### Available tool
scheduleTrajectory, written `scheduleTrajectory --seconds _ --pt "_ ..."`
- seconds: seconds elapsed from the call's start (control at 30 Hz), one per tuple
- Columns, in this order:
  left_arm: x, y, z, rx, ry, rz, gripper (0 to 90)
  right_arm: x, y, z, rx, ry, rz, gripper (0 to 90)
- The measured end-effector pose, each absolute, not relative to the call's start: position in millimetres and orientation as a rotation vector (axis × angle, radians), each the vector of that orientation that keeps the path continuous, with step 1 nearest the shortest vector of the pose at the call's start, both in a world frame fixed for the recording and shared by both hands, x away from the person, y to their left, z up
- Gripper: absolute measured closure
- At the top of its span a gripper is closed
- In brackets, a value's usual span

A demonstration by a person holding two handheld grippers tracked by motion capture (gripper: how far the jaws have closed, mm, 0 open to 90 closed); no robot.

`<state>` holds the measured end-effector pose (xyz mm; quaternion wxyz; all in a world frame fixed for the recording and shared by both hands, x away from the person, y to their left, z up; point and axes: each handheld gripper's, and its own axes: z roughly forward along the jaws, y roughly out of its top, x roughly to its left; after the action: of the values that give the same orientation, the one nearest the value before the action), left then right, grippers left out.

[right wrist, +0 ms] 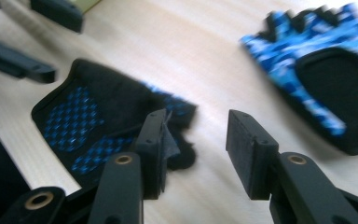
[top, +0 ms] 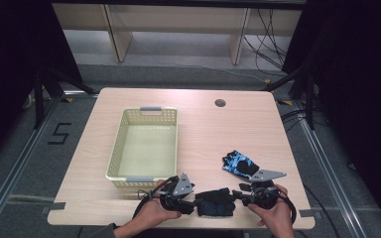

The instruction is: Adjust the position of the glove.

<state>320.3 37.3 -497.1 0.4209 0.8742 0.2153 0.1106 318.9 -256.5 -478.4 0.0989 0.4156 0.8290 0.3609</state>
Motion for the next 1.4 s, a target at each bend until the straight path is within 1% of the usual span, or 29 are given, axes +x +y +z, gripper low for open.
scheduleTrajectory --seconds 0.13,0.17,0.2,0.3,0.33,0.6,0.63,0.67,0.87,1.0,1.03,1.1,1.17,1.2,1.27,1.3,1.4 --pt "312.1 44.5 -492.2 2.165 0.566 0.236 38.1 321.4 -265.4 -470.2 1.234 2.38 1.064 67.5" --pt "310.4 47.7 -491.2 2.168 0.558 0.235 38.3 323.5 -268.6 -468.8 1.21 2.374 1.056 70.1" --pt "308.1 50.8 -490.1 2.174 0.546 0.242 38.3 324.8 -270.7 -467.5 1.232 2.351 1.059 75.3" --pt "300.9 60.1 -489.6 2.158 0.565 0.225 37.2 329.5 -277.2 -465.2 1.246 2.319 1.022 83.4" --pt "300.0 63.3 -489.6 2.157 0.559 0.221 36.5 332.3 -280.7 -465.0 1.247 2.307 0.995 84.4" --pt "291.5 87.2 -490.1 2.151 0.624 0.209 32.6 350.8 -292.8 -471.5 1.256 2.286 0.831 88.1" --pt "292.1 89.9 -490.4 2.158 0.599 0.218 32.1 354.0 -292.9 -472.8 1.266 2.281 0.832 89.0" --pt "289.9 91.9 -491.0 2.157 0.636 0.199 31.5 356.7 -292.3 -473.6 1.282 2.283 0.823 89.2" --pt "288.7 100.8 -493.8 2.154 0.643 0.208 29.0 365.3 -283.8 -485.8 1.274 2.349 0.753 90.0" --pt "288.4 104.7 -493.9 2.146 0.671 0.208 28.5 363.0 -268.6 -488.2 1.224 2.392 0.759 90.0" --pt "290.0 106.8 -493.0 2.169 0.639 0.227 28.5 363.2 -264.4 -487.9 1.203 2.405 0.757 90.0" --pt "288.7 106.0 -494.0 2.145 0.677 0.205 28.5 364.5 -254.5 -488.7 1.178 2.431 0.757 90.0" --pt "290.8 106.8 -494.0 2.159 0.653 0.219 28.5 366.0 -244.5 -490.3 1.16 2.45 0.748 90.0" --pt "288.9 105.4 -494.8 2.146 0.679 0.198 28.5 367.7 -240.0 -490.8 1.144 2.466 0.747 90.0" --pt "288.0 104.3 -495.2 2.142 0.683 0.193 28.4 370.8 -230.8 -490.3 1.131 2.476 0.752 90.0" --pt "289.5 105.2 -495.1 2.161 0.647 0.21 28.4 372.5 -226.0 -490.5 1.134 2.489 0.745 90.0" --pt "286.8 102.9 -498.2 2.157 0.671 0.194 28.4 381.7 -213.4 -491.4 1.096 2.495 0.749 90.0"
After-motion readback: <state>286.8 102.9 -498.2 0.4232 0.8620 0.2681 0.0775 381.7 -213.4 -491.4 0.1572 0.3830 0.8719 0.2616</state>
